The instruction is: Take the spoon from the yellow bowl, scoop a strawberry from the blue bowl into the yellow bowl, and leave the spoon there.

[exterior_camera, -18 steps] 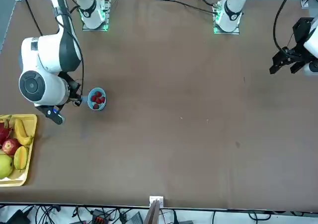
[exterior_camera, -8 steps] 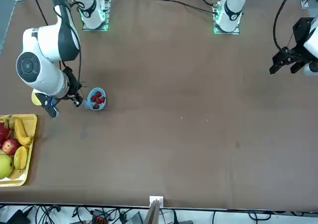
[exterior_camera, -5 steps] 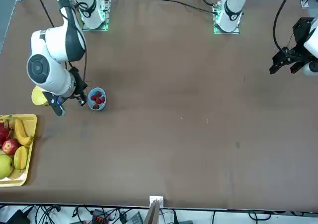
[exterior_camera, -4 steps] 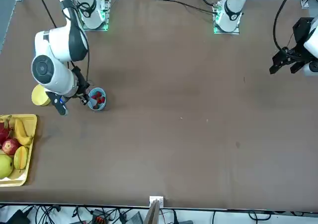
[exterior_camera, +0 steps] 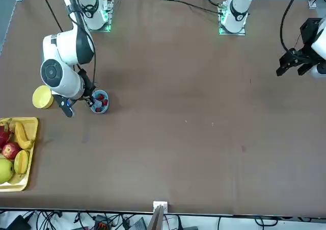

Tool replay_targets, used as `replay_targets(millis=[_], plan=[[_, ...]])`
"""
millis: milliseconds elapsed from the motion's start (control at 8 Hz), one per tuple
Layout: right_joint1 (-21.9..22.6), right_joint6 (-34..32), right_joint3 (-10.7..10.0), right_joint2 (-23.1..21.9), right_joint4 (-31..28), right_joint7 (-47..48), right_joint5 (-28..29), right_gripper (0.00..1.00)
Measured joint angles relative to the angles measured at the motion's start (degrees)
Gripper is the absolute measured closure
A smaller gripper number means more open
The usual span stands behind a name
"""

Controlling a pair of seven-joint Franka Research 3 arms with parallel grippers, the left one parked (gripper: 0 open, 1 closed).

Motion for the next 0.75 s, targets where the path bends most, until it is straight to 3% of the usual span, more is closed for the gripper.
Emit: replay_targets(millis=[750], plan=[[0.2, 6.6, 0.0, -1.6, -4.9, 0.0, 0.1, 0.89]])
